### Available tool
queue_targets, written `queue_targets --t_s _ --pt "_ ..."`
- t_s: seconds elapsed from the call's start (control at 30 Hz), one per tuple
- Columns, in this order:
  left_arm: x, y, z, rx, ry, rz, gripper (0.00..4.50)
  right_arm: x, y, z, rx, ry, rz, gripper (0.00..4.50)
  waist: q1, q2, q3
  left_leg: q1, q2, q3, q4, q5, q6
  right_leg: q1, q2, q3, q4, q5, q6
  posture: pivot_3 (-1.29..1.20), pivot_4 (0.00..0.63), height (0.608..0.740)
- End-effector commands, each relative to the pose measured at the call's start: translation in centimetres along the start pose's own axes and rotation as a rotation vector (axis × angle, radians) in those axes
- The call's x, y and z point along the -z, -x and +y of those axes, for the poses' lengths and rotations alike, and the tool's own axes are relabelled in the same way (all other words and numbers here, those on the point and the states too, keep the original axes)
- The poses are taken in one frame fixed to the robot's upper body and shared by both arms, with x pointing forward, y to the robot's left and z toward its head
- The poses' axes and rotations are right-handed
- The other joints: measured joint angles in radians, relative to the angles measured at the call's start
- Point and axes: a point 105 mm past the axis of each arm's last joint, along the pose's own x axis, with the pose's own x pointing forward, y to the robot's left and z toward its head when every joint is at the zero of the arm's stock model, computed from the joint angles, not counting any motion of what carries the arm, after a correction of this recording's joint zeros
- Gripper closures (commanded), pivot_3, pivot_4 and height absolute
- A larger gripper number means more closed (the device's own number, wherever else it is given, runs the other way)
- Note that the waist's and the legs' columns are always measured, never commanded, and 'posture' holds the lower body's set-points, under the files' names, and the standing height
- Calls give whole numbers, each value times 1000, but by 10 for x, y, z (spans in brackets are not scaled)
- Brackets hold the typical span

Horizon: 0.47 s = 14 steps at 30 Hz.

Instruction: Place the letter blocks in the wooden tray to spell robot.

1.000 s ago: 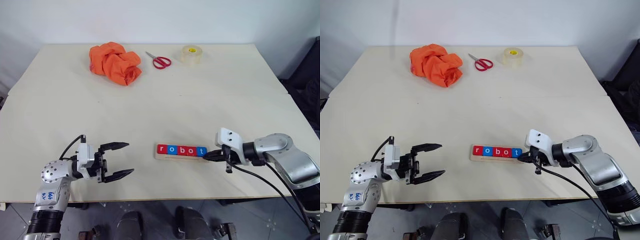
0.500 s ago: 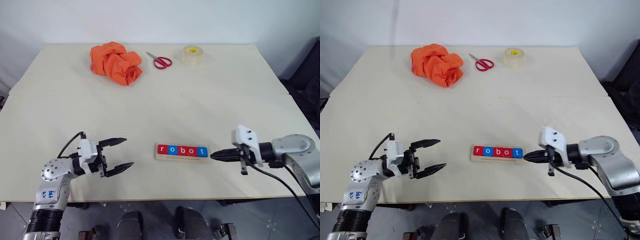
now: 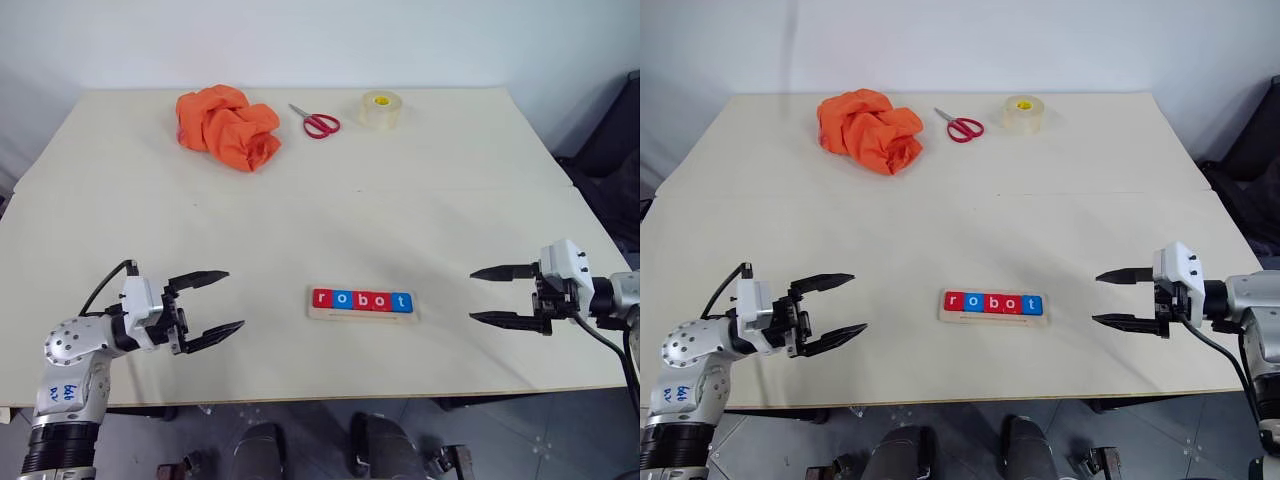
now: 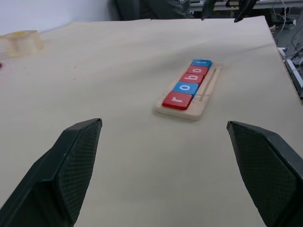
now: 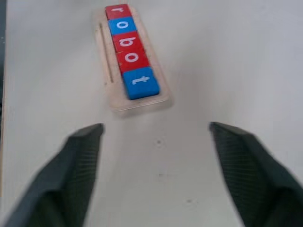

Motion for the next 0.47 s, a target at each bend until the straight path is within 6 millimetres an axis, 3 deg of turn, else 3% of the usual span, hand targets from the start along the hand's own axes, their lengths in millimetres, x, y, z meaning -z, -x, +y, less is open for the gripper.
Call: queue_targets --t_s 0.03,0.17,0.23,0.47 --pt "-6 7 4 -28 -10 -35 0 -20 10 1 -43 35 -111 41 1 0 0 0 0 0 0 0 0 0 0 0 0 0 0 0 150 740" --pt "-4 8 5 -32 5 -43 0 -17 10 -2 -39 45 -83 41 1 0 0 0 0 0 0 0 0 0 0 0 0 0 0 0 150 740" --pt "-6 8 6 -36 10 -57 0 -31 11 0 -49 28 -212 41 1 0 0 0 0 0 0 0 0 0 0 0 0 0 0 0 150 740" --pt "-10 8 10 -40 7 -84 0 -22 12 -1 -55 22 -142 41 1 0 0 0 0 0 0 0 0 0 0 0 0 0 0 0 150 740"
